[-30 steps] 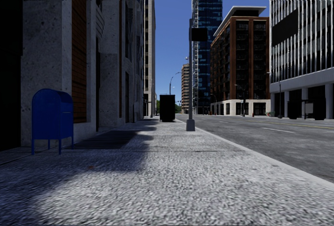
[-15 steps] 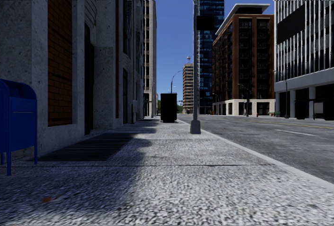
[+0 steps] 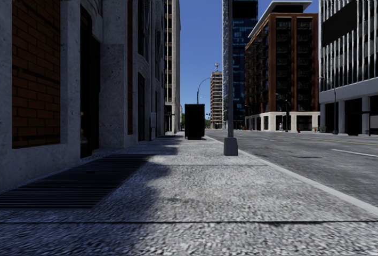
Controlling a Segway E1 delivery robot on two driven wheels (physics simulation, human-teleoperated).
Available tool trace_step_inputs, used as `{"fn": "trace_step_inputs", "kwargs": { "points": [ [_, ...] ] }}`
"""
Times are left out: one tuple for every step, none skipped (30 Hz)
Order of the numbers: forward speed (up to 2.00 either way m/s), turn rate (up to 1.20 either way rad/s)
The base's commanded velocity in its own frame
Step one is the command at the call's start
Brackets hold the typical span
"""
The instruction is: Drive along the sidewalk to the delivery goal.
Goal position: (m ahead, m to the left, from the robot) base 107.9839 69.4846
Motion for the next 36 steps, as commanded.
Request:
{"fn": "trace_step_inputs", "kwargs": {
  "points": [
    [2.00, 0.34],
    [2.00, 0.77],
    [2.00, 1.00],
    [2.00, 1.09],
    [2.00, 0.72],
    [2.00, 0.26],
    [2.00, 0.26],
    [2.00, 0.11],
    [2.00, 0.01],
    [2.00, 0.00],
    [2.00, 0.00],
    [2.00, 0.00],
    [2.00, 0.00],
    [2.00, 0.00],
    [2.00, 0.00],
    [2.00, 0.00],
    [2.00, 0.00],
    [2.00, 0.00],
    [2.00, 0.00],
    [2.00, 0.00],
    [2.00, 0.00],
    [2.00, 0.39],
    [2.00, 0.88],
    [2.00, 1.03],
    [2.00, 1.03],
    [2.00, 1.08],
    [2.00, 0.36],
    [2.00, 0.00],
    [2.00, 0.00],
    [2.00, 0.00],
    [2.00, 0.00],
    [2.00, 0.00],
    [2.00, 0.00],
    [2.00, 0.00],
    [2.00, 0.00],
    [2.00, 0.00]
  ]
}}
